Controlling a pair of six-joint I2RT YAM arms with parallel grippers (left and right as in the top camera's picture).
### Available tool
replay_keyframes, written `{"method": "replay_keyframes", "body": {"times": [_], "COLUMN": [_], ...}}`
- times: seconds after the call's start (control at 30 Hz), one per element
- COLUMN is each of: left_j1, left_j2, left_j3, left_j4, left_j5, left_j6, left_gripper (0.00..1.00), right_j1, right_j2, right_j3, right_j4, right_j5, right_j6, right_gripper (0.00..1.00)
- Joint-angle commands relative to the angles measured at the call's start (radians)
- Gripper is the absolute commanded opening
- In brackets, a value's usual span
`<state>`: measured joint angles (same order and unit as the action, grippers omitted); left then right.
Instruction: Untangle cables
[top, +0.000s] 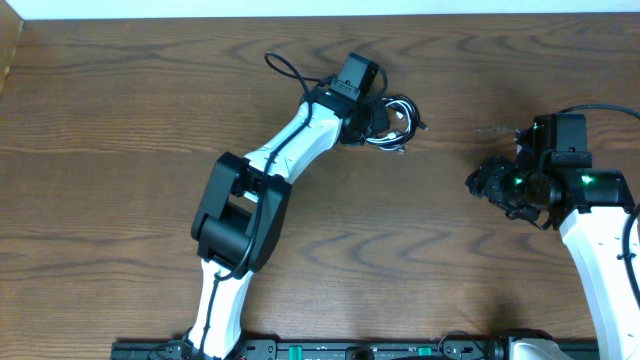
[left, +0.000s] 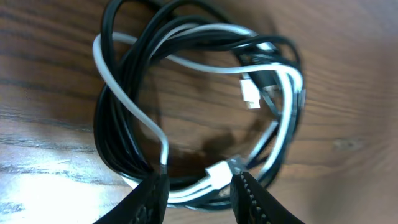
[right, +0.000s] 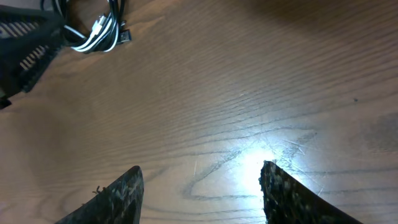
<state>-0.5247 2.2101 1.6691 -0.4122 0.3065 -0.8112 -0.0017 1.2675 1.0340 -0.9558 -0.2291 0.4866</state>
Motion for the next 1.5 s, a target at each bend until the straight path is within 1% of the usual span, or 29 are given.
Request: {"method": "replay_keyframes", "body": {"times": [0.0,0.17,0.3,0.67,0.77,0.83,1.1,1.17,1.37,1.47], "left_j1": [-0.011,-0.026,-0.033,-0.038,-0.038,-0.038,-0.037,-0.037,-0.021,-0.020], "left_j2": [0.030,0.032,0.033,0.060,0.072,0.072,0.068,0.063,0.040,0.038], "left_j3": [0.015,0.015,0.014,0.001,0.001,0.001,0.001,0.001,0.022,0.024], "left_j4": [0.001,0.001,0.000,-0.018,-0.041,-0.080,-0.285,-0.315,-0.309,-0.281], "left_j5": [-0.052,-0.137,-0.170,-0.170,-0.170,-0.178,-0.188,-0.189,-0.191,-0.188], "left_j6": [-0.018,-0.018,-0.018,-0.011,0.037,0.079,0.227,0.262,0.261,0.249], "left_gripper": [0.38,0.38,0.37,0.37,0.33,0.27,0.22,0.20,0.20,0.20], "right_j1": [-0.003,-0.003,-0.003,-0.003,-0.003,-0.003,-0.003,-0.003,-0.003,-0.003], "right_j2": [-0.005,-0.005,-0.005,-0.005,-0.005,-0.005,-0.005,-0.005,-0.005,-0.005], "right_j3": [0.015,0.015,0.015,0.015,0.015,0.015,0.015,0.015,0.015,0.015], "right_j4": [-0.005,-0.006,-0.006,-0.007,-0.006,-0.007,-0.005,-0.003,0.001,-0.005], "right_j5": [0.017,0.018,0.025,0.040,0.039,0.040,0.039,0.039,0.039,0.039], "right_j6": [-0.018,-0.032,-0.032,-0.042,-0.055,-0.058,-0.058,-0.058,-0.058,-0.058], "right_gripper": [0.57,0.57,0.58,0.59,0.59,0.60,0.61,0.62,0.63,0.63]}}
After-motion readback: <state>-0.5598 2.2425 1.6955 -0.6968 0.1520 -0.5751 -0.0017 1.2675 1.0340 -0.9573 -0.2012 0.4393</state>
